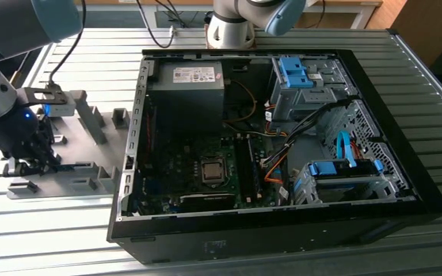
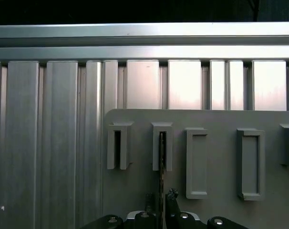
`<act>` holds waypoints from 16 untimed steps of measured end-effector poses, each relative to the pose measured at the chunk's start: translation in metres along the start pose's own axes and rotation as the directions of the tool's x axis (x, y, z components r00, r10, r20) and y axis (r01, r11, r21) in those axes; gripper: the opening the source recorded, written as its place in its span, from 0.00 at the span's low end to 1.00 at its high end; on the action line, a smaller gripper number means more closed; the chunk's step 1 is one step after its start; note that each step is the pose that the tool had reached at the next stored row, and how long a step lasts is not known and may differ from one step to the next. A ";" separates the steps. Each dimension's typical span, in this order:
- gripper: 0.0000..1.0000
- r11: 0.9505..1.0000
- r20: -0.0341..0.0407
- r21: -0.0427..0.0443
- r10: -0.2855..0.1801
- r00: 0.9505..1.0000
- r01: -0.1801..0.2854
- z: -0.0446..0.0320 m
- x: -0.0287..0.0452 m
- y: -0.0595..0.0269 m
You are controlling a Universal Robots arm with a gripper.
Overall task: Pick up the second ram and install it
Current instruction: 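Pick up the second ram and move it above second insertion slot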
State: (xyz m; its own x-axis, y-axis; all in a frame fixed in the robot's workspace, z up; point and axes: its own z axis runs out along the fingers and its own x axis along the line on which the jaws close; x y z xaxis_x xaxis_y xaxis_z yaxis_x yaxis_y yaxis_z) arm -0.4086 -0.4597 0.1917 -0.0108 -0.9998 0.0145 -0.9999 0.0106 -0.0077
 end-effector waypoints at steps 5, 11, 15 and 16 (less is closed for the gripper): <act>0.23 1.000 0.000 0.000 0.000 1.000 0.000 0.0017 0.0000 0.0004; 0.14 1.000 0.000 0.000 0.000 1.000 0.000 0.0023 0.0000 0.0005; 0.14 1.000 0.000 0.000 0.000 1.000 0.000 0.0025 0.0000 0.0005; 0.14 1.000 0.000 0.000 0.000 1.000 0.000 0.0025 0.0000 0.0005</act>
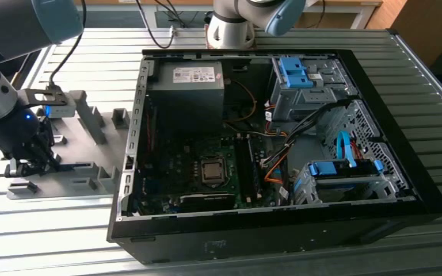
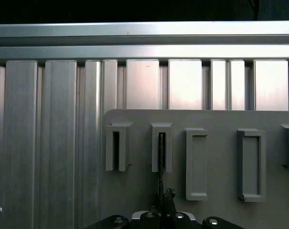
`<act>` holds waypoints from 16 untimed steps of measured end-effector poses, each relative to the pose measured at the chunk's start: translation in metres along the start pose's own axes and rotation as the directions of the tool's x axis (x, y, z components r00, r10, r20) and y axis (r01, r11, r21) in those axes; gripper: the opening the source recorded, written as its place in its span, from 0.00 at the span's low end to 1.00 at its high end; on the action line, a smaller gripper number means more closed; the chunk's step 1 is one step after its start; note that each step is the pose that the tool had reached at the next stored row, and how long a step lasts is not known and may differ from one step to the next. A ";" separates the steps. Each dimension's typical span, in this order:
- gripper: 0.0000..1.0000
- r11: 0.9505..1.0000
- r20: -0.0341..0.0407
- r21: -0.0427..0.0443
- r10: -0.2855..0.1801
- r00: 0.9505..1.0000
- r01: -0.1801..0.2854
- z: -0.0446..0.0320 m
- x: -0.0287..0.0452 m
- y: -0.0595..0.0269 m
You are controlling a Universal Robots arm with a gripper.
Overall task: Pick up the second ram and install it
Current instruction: 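Pick up the second ram and move it above second insertion slot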
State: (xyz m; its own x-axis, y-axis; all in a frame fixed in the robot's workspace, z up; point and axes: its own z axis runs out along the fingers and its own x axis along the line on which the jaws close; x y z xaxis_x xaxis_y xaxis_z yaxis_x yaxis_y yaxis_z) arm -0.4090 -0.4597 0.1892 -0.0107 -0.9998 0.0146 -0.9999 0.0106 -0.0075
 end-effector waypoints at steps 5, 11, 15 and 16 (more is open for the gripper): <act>0.14 1.000 0.000 0.000 0.000 1.000 0.000 0.0000 0.0000 0.0000; 0.14 1.000 0.000 0.000 0.000 1.000 0.000 -0.0040 0.0001 0.0000; 0.14 1.000 0.000 0.000 0.000 1.000 0.000 -0.0114 0.0001 -0.0001; 0.14 1.000 0.000 0.000 0.000 1.000 0.000 -0.0130 0.0002 -0.0001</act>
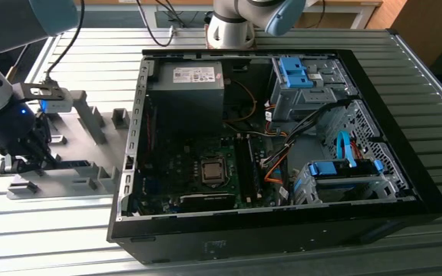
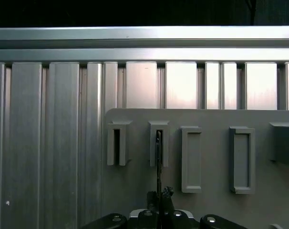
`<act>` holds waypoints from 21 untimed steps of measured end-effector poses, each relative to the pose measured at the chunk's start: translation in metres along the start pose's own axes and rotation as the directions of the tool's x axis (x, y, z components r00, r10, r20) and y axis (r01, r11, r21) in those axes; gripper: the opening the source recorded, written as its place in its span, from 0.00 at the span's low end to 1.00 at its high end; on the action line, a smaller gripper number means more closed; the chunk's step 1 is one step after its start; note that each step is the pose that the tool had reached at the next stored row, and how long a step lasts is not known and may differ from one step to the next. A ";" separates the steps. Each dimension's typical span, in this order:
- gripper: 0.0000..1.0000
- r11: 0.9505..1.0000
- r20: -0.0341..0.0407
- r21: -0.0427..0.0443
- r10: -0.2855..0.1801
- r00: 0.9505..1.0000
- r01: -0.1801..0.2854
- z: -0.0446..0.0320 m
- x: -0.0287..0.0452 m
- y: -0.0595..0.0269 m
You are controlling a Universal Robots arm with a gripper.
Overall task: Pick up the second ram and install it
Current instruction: 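Pick up the second ram and move it above second insertion slot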
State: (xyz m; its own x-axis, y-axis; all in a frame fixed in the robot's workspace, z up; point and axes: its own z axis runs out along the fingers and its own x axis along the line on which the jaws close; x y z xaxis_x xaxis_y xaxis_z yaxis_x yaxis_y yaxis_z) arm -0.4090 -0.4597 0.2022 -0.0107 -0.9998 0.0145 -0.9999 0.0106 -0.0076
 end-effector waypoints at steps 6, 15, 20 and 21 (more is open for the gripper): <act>0.14 1.000 0.000 0.000 0.000 1.000 0.000 -0.0042 0.0000 -0.0001; 0.14 1.000 0.000 0.000 0.000 1.000 0.000 -0.0066 0.0001 0.0000; 0.14 1.000 0.000 0.000 0.000 1.000 0.000 -0.0089 0.0001 -0.0001; 0.14 1.000 0.000 0.000 0.000 1.000 0.000 -0.0093 0.0001 -0.0001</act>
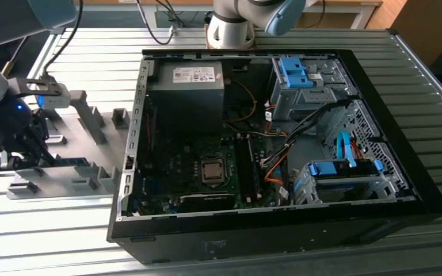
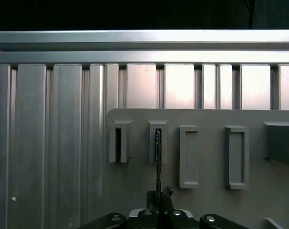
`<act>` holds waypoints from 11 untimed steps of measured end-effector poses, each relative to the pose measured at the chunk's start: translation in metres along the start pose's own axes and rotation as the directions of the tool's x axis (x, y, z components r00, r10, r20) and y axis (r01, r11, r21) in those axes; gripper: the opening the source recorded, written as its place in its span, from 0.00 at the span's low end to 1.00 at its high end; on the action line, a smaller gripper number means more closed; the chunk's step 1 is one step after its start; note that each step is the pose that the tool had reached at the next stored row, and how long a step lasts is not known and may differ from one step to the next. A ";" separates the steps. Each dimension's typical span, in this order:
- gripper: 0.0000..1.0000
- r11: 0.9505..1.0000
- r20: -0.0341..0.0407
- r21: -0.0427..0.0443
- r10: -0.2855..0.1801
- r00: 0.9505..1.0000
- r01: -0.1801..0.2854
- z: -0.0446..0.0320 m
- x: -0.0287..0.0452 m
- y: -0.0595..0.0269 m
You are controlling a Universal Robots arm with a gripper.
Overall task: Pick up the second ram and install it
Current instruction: 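Pick up the second ram and move it above second insertion slot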
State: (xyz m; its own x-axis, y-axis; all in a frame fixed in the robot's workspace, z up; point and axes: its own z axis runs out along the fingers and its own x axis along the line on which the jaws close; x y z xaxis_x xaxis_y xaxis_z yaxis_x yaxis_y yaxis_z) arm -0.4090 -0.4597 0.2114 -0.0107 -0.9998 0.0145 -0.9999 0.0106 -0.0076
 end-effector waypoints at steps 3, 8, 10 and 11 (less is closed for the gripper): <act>0.14 1.000 0.000 0.000 0.000 1.000 0.000 -0.0007 0.0000 0.0000; 0.14 1.000 0.000 0.000 0.000 1.000 0.000 -0.0018 0.0000 0.0000; 0.14 1.000 0.000 0.000 0.000 1.000 0.000 -0.0020 0.0000 0.0000; 0.14 1.000 0.000 0.000 0.000 1.000 0.000 -0.0023 0.0000 0.0000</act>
State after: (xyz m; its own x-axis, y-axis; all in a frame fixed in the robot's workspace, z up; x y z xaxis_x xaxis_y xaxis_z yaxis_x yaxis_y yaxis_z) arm -0.4090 -0.4596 0.2137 -0.0107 -0.9998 0.0146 -0.9999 0.0106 -0.0074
